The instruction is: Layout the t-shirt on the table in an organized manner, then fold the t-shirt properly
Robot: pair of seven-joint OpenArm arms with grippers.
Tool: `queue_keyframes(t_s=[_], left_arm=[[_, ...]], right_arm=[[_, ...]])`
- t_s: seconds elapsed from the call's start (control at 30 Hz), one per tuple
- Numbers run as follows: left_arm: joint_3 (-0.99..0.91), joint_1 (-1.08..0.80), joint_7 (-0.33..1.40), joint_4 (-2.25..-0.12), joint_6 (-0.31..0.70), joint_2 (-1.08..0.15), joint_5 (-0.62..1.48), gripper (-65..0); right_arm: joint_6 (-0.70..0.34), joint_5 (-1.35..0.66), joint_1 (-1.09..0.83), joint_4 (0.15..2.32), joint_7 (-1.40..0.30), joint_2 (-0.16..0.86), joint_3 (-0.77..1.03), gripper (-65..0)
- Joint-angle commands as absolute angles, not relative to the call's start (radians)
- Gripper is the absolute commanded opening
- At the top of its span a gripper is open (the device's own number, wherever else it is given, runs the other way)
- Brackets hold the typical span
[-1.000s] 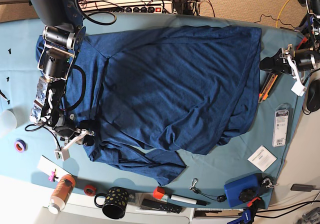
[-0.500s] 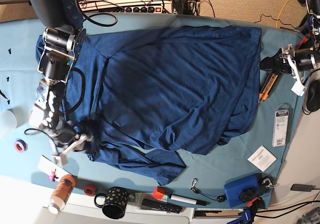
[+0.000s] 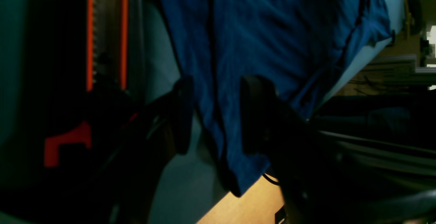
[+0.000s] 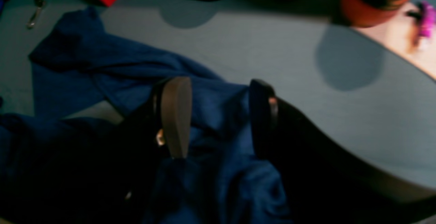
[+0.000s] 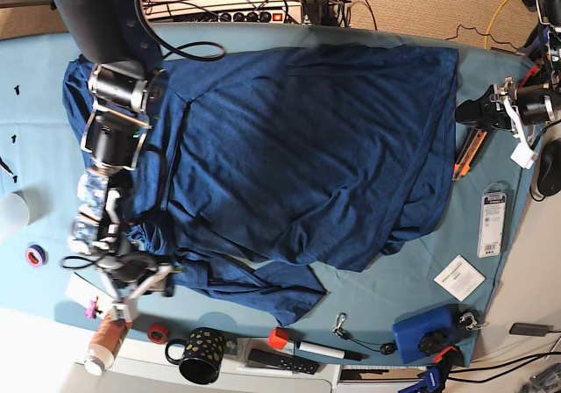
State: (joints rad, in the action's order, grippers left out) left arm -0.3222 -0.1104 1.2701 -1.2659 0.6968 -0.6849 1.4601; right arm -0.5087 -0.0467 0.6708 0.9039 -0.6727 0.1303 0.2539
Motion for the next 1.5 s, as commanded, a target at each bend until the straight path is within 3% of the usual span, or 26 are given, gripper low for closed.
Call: queue_keyframes(t_s=[0.0,0.3,0.47,1.0,1.07,1.17,1.47], left_arm=[[-0.332,-0.1,1.256,-1.279,0.698,-0.712,1.484,-41.6],[-0.332,-0.1,1.256,-1.279,0.698,-0.712,1.484,-41.6],[-0.332,-0.1,1.256,-1.279,0.698,-0.712,1.484,-41.6],[-0.332,-0.099,1.256,-1.279,0.698,-0.712,1.484,-41.6],[-0.332,-0.1,1.256,-1.279,0.698,-0.712,1.484,-41.6],[-0.332,-0.1,1.256,-1.279,0.698,-0.712,1.484,-42.3],[-0.332,-0.1,1.256,-1.279,0.698,-0.712,1.484,-43.1]], right_arm=[[-0.501,-0.043,0.713,0.897,-0.632,0.141,0.254,-37.5],[-0.441,0.021,0.727,0.789,-0.582,0.148,0.254,-37.6],[-0.372,0.06,0.728,0.789,-0.595,0.147,0.254,-45.0],[-0.368,0.121,0.7,0.789,-0.626,0.147,0.254,-44.9],[-0.369,0.121,0.695,0.789,-0.61,0.147,0.254,-48.9],[-0.37,0.12,0.696,0.791,-0.604,0.147,0.254,-65.0],[-0.375,0.06,0.695,0.889,-0.644,0.147,0.254,-65.0]])
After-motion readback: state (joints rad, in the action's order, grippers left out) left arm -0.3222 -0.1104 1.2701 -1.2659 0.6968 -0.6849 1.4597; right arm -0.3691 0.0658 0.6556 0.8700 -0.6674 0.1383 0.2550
